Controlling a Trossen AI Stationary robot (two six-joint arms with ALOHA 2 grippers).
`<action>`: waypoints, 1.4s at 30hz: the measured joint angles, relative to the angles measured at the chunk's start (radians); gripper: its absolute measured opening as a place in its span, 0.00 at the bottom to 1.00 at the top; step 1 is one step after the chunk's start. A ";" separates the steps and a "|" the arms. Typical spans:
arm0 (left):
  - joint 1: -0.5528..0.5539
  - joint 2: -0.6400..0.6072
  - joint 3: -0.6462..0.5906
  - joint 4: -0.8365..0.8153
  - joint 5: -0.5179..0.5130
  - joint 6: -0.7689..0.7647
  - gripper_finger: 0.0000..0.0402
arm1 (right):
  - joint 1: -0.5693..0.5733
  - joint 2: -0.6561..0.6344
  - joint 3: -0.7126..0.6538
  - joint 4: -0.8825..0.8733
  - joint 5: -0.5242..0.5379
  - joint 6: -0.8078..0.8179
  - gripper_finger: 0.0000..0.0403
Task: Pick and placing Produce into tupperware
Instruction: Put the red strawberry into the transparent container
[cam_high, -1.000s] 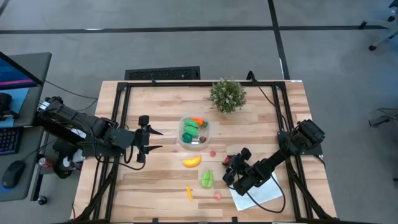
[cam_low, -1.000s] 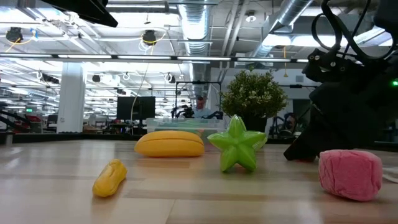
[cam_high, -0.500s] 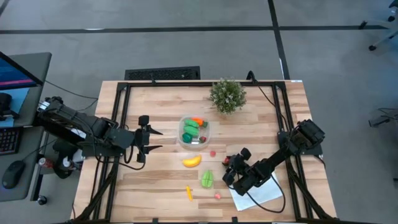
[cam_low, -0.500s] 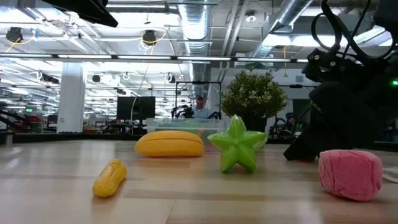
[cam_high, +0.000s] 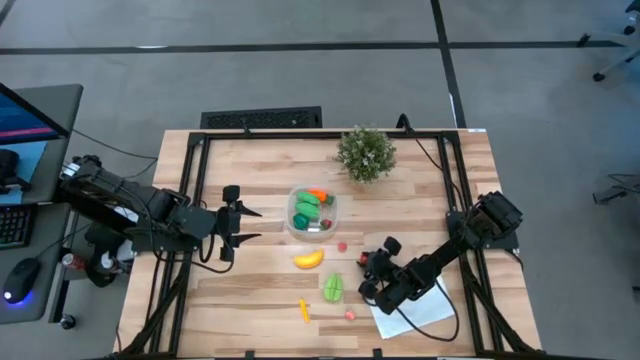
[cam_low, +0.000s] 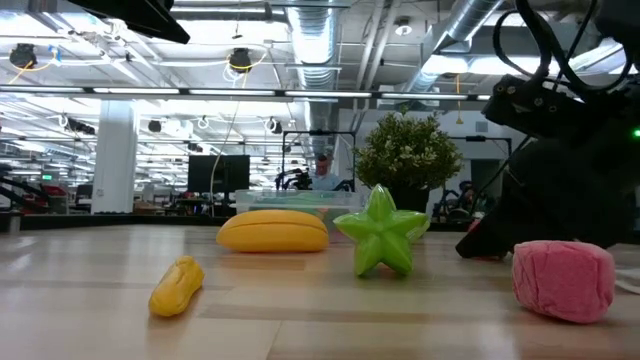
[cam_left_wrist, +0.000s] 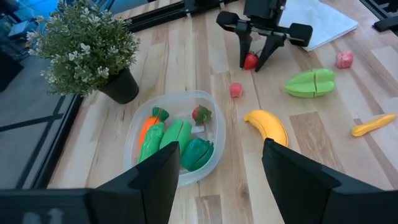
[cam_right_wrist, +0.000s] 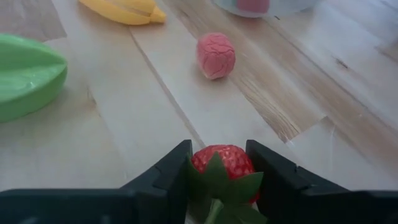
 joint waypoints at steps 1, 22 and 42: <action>0.000 0.000 0.000 0.000 0.000 0.000 0.55 | 0.000 0.000 0.004 -0.003 -0.001 -0.018 0.33; 0.000 0.000 0.000 0.000 0.000 0.000 0.55 | -0.036 0.000 0.133 -0.138 -0.035 -0.290 0.34; 0.000 0.000 0.000 0.000 0.001 -0.005 0.55 | -0.034 -0.001 0.134 -0.174 -0.057 -0.238 0.36</action>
